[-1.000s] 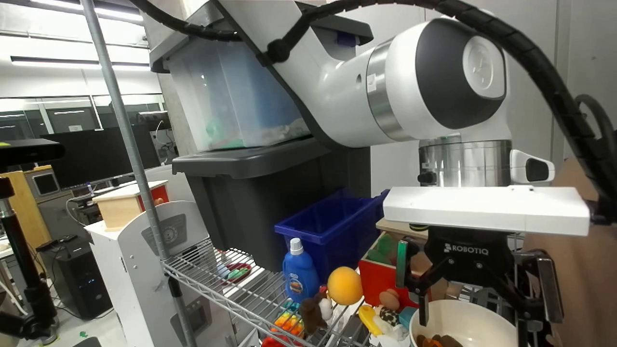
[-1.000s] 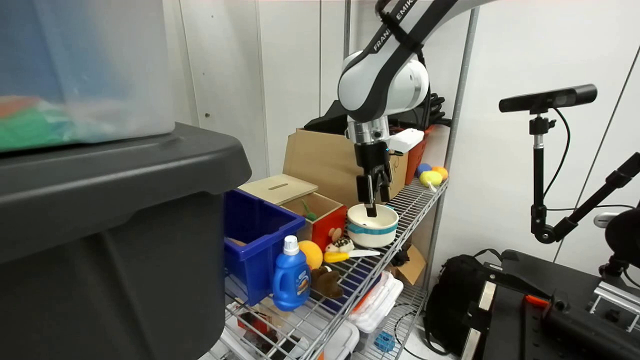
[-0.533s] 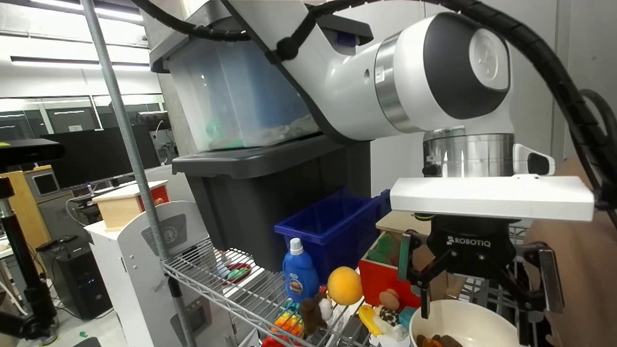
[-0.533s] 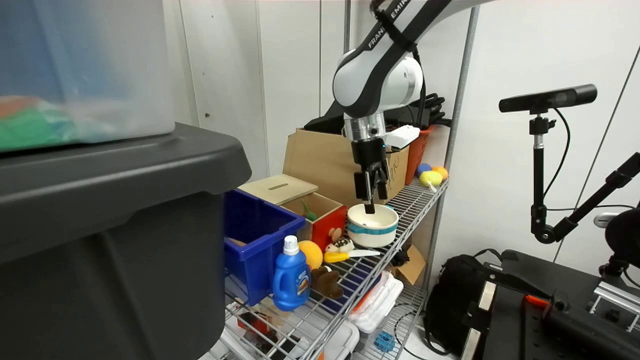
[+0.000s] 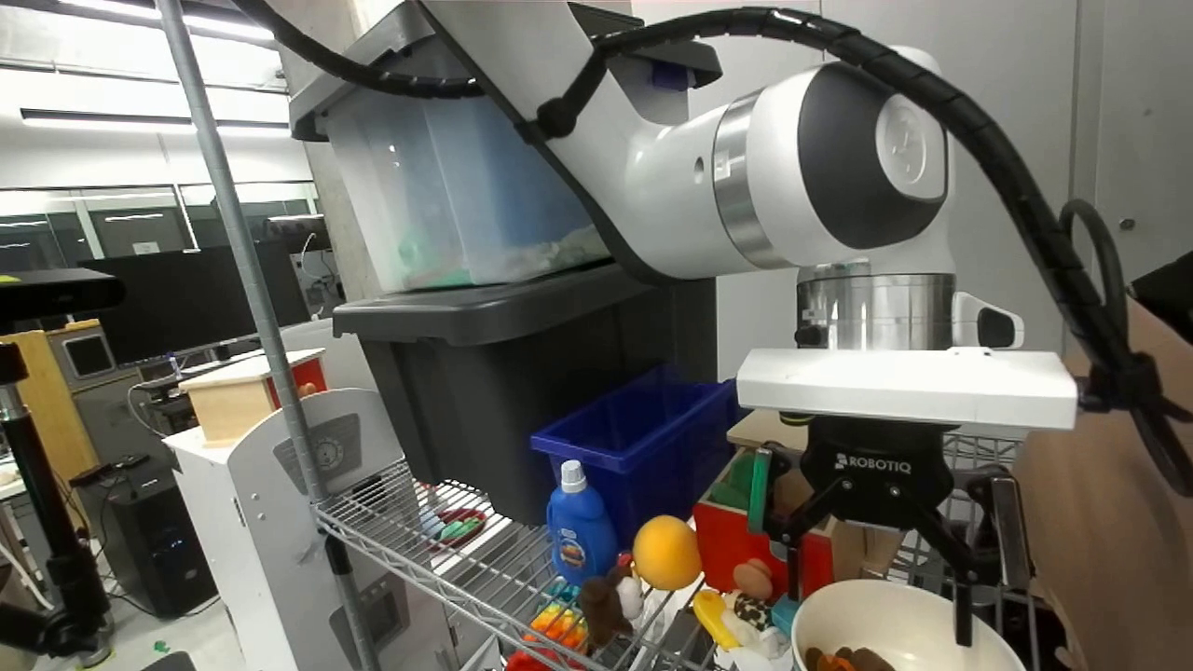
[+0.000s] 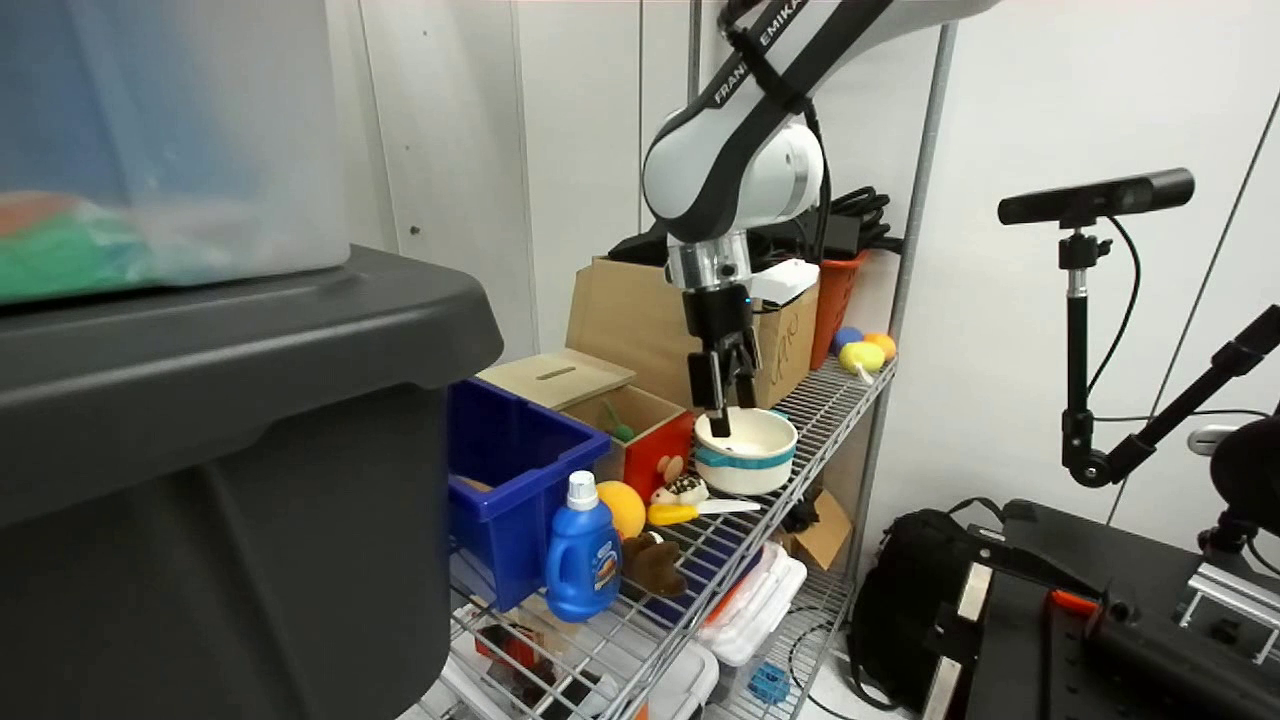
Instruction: Remove the brown plush toy from the white pot and place it on the right side of the rack
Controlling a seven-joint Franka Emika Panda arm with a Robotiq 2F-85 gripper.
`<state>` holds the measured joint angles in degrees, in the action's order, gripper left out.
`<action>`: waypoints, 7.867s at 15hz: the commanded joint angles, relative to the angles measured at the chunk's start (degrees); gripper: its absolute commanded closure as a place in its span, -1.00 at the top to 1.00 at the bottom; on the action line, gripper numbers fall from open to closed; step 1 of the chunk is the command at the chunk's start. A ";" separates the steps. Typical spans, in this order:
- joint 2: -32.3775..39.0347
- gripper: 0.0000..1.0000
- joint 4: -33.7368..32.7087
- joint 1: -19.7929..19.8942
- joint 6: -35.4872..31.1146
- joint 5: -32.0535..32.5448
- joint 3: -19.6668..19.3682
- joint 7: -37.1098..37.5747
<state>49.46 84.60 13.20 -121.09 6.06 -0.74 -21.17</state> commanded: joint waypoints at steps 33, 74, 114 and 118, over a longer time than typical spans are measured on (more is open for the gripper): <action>-6.17 1.00 10.49 2.39 -4.58 -5.14 0.15 -0.73; -1.63 1.00 1.83 2.70 -0.62 -5.43 1.47 -2.37; -4.84 1.00 8.05 5.23 -3.45 -7.81 0.74 -2.48; -4.97 1.00 8.38 5.48 -3.18 -7.80 0.30 -2.38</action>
<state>45.35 92.31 17.95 -124.80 -0.56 -0.29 -22.40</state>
